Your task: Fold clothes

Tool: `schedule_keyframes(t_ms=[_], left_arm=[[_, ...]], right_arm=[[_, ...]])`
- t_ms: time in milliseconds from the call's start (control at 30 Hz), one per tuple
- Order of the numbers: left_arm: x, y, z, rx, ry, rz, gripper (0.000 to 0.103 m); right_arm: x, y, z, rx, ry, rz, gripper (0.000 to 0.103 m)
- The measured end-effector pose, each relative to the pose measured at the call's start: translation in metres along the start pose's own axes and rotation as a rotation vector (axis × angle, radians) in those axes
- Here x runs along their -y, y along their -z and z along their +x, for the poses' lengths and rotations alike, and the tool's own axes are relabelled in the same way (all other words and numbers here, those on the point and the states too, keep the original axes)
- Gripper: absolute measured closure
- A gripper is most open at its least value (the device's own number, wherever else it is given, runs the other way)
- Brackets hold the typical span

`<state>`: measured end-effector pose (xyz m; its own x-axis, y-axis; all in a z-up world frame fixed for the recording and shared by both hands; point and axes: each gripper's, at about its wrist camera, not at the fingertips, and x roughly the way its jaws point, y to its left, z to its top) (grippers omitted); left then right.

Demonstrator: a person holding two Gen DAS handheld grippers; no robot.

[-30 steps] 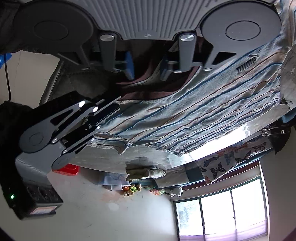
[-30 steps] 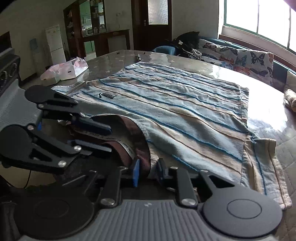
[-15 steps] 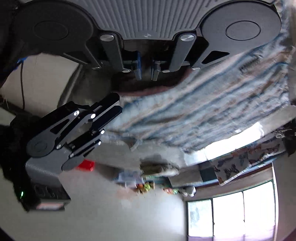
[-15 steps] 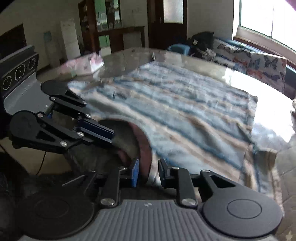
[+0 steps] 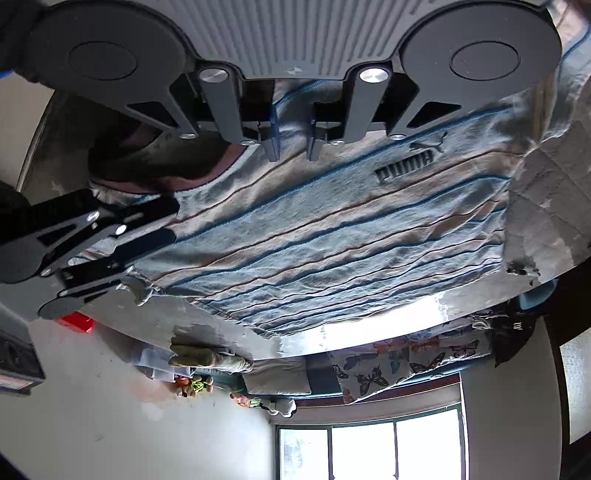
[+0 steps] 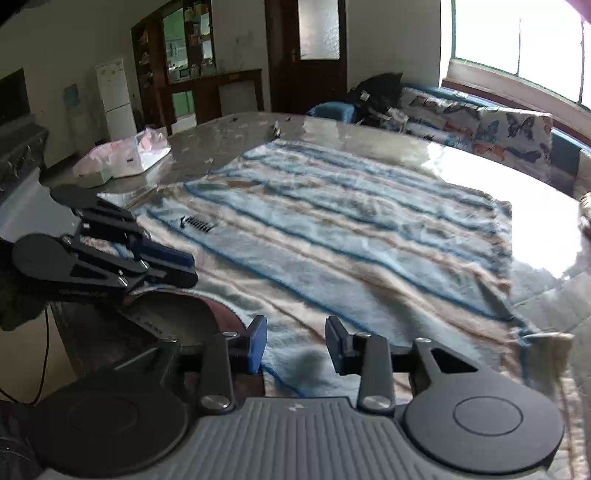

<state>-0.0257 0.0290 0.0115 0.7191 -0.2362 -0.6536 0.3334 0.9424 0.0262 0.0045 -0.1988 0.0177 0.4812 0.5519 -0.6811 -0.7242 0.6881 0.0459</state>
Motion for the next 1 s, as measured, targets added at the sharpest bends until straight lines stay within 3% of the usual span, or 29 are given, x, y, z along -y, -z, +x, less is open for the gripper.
schedule_keyframes(t_ms=[167, 300, 467, 667, 700, 733, 833, 1000], left_arm=[[-0.003, 0.008, -0.018, 0.001, -0.032, -0.007, 0.074], [0.001, 0.018, -0.046, 0.014, -0.015, 0.024, 0.061], [0.015, 0.033, -0.064, -0.002, 0.018, 0.086, 0.056], [0.030, 0.041, -0.054, -0.019, -0.027, 0.177, 0.055], [0.029, 0.041, -0.054, -0.020, -0.025, 0.177, 0.058], [0.028, 0.041, -0.053, -0.021, -0.024, 0.178, 0.073], [0.022, 0.037, -0.062, 0.001, -0.008, 0.167, 0.086], [0.013, 0.035, -0.072, 0.005, -0.022, 0.154, 0.088]], right_arm=[[-0.002, 0.001, 0.005, -0.006, -0.003, -0.011, 0.066], [-0.004, -0.002, 0.003, 0.007, -0.014, -0.020, 0.063], [-0.004, -0.002, 0.006, 0.008, -0.028, -0.018, 0.063], [-0.007, -0.004, 0.006, 0.018, -0.037, -0.025, 0.059], [-0.007, -0.003, 0.006, 0.016, -0.036, -0.024, 0.057], [-0.006, -0.003, 0.006, 0.015, -0.036, -0.024, 0.057], [-0.004, -0.002, 0.006, 0.010, -0.035, -0.022, 0.057], [-0.003, 0.002, 0.007, -0.009, -0.038, -0.027, 0.056]])
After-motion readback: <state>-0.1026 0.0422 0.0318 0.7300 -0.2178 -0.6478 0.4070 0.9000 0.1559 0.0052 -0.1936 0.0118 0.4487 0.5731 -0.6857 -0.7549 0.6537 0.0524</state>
